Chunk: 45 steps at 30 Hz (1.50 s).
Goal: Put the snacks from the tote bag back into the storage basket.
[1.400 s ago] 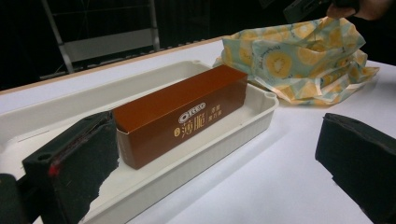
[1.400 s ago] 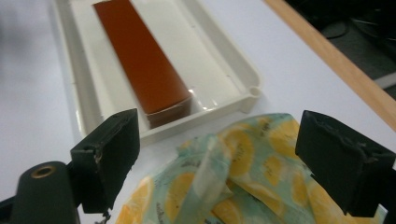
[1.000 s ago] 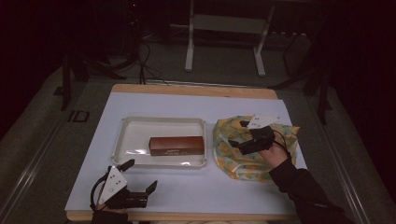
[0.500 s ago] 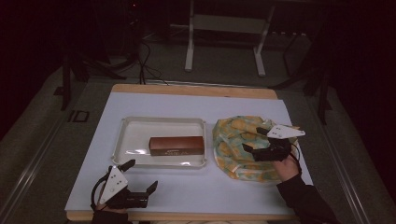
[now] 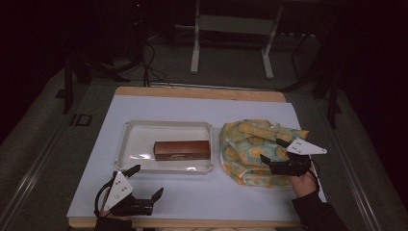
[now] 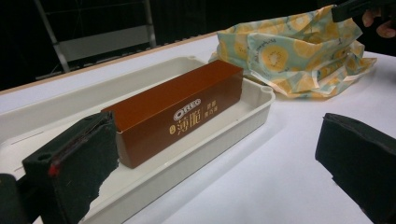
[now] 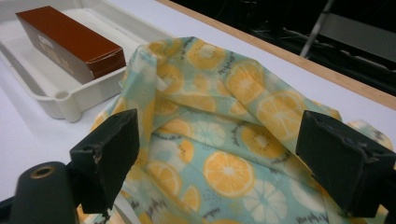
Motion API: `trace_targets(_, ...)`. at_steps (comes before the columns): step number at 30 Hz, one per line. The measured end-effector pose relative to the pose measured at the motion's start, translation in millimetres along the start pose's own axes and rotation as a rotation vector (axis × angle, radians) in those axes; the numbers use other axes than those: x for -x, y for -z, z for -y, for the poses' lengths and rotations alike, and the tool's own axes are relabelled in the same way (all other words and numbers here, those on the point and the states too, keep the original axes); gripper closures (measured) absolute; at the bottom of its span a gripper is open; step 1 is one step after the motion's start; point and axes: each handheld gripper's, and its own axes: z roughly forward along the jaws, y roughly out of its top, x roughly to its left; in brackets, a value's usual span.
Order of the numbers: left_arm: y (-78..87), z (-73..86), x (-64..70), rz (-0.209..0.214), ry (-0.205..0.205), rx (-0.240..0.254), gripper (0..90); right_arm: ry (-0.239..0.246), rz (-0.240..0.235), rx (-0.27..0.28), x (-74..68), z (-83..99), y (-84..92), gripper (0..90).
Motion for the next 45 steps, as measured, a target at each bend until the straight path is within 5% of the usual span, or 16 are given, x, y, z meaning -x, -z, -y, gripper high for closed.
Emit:
trace_targets(19, -2.3, 0.1, 0.9, 0.018, -0.01, -0.007, 0.0, -0.016, 0.058, 0.003, -5.6, 30.0, 18.7, 13.6)
trace_targets(45, -2.4, 0.1, 0.6, 0.015, -0.011, -0.009, 0.0, -0.052, 0.049, 0.007, -3.8, 31.1, 14.7, 13.6)
